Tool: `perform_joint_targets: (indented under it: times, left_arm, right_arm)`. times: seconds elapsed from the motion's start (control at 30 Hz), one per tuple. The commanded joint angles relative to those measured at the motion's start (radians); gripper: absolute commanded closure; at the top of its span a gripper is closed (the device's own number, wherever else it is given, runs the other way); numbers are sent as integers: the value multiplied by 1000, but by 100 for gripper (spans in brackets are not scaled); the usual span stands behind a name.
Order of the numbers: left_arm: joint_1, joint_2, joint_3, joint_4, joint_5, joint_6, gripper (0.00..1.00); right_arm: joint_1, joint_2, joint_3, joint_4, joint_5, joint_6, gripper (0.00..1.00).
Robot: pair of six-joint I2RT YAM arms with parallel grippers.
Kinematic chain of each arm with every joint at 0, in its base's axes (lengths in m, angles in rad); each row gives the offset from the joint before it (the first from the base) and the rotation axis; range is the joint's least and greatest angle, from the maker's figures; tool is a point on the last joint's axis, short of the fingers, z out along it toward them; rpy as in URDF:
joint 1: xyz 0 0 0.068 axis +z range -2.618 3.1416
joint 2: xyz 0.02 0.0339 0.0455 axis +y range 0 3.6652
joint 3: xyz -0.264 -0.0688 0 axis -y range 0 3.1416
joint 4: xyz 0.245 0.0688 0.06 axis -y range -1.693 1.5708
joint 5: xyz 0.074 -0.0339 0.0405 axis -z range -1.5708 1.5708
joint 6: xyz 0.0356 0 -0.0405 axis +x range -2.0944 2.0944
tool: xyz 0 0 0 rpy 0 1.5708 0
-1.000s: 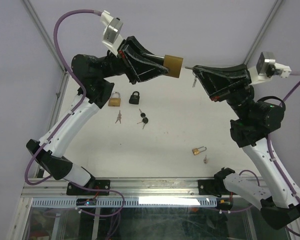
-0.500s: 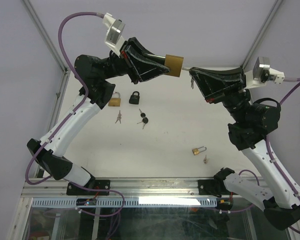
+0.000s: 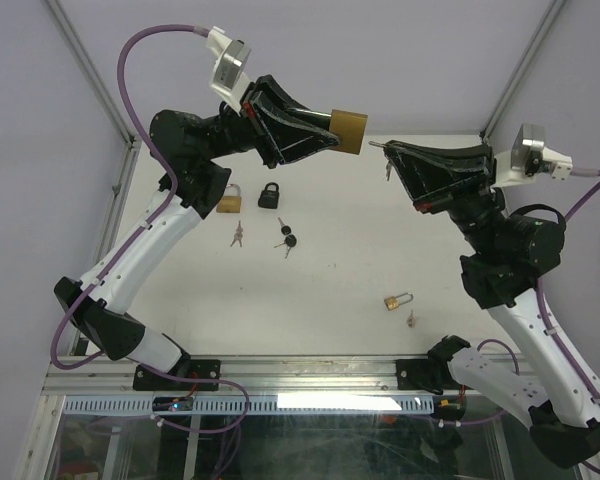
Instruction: Unlock with the key
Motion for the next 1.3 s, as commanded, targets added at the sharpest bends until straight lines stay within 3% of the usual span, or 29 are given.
perform_joint_targets:
  times: [0.0, 0.43, 0.8, 0.9, 1.27]
  left_arm:
    - [-12, -45, 34, 71, -50, 6, 100]
    - [-17, -57, 20, 66, -45, 8, 100]
    - [-19, -61, -38, -18, -34, 152, 100]
    - [-20, -61, -54, -40, -38, 173, 100]
    - [-36, -52, -87, -58, -48, 190, 100]
  right_arm:
    - [2, 14, 14, 43, 15, -9, 100]
    - [3, 37, 19, 57, 12, 3, 100]
    - [3, 90, 83, -16, -13, 0, 100]
    - [5, 117, 125, -64, -110, -56, 100]
    - [76, 210, 183, -123, -196, -131, 100]
